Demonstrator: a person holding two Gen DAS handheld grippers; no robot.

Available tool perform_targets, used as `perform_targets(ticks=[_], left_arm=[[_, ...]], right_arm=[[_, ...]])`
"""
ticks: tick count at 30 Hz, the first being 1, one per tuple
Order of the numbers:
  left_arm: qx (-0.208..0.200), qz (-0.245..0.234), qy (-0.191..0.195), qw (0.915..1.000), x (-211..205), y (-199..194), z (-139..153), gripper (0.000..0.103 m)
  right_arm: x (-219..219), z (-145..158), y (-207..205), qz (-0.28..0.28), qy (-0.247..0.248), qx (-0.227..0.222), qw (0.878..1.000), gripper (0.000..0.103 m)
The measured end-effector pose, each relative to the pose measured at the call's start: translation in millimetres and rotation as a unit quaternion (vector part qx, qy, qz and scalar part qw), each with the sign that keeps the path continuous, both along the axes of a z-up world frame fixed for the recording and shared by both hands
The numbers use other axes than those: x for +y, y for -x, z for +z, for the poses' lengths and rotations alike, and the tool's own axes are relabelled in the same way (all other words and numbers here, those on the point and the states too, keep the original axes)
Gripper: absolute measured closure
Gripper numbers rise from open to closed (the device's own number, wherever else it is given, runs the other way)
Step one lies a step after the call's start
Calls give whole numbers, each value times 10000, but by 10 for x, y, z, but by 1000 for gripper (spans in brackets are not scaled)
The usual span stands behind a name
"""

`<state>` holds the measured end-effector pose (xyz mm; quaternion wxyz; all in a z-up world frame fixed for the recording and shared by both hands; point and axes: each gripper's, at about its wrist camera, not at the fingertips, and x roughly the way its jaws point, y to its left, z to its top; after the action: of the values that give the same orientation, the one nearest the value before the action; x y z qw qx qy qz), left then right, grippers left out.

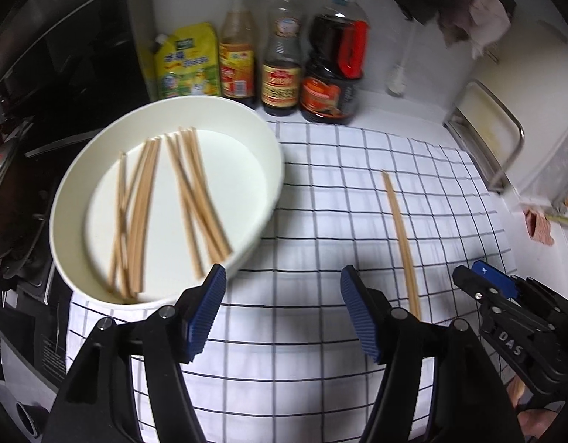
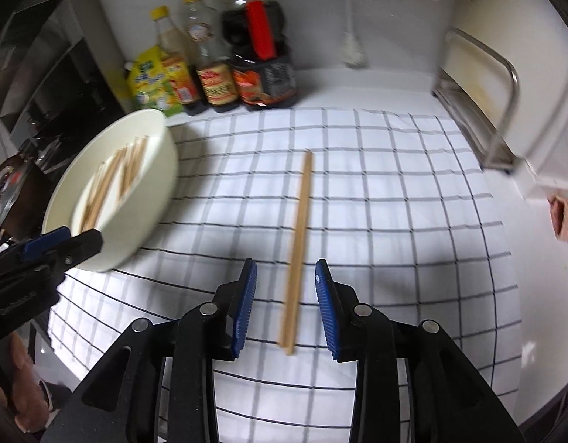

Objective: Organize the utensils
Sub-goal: 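Move both open tools back to the last chopsticks on the mat, then grasp one chopstick with the left tool while the right tool grasps the other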

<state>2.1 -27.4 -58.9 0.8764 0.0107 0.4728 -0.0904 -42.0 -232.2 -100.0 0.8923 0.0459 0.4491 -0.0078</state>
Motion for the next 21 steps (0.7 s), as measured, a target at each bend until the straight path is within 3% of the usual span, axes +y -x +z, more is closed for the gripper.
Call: perform_targets(ticks=[4,21], left_arm=[[-8,-138,30,9999,-122,7,-43,35],[176,-275,-90,9994,-355,-97,-317,32]], right_arm=[[-93,-152,-8,-90,23,97,9999,71],[-73,-624,-317,-30,20,265,9996,71]])
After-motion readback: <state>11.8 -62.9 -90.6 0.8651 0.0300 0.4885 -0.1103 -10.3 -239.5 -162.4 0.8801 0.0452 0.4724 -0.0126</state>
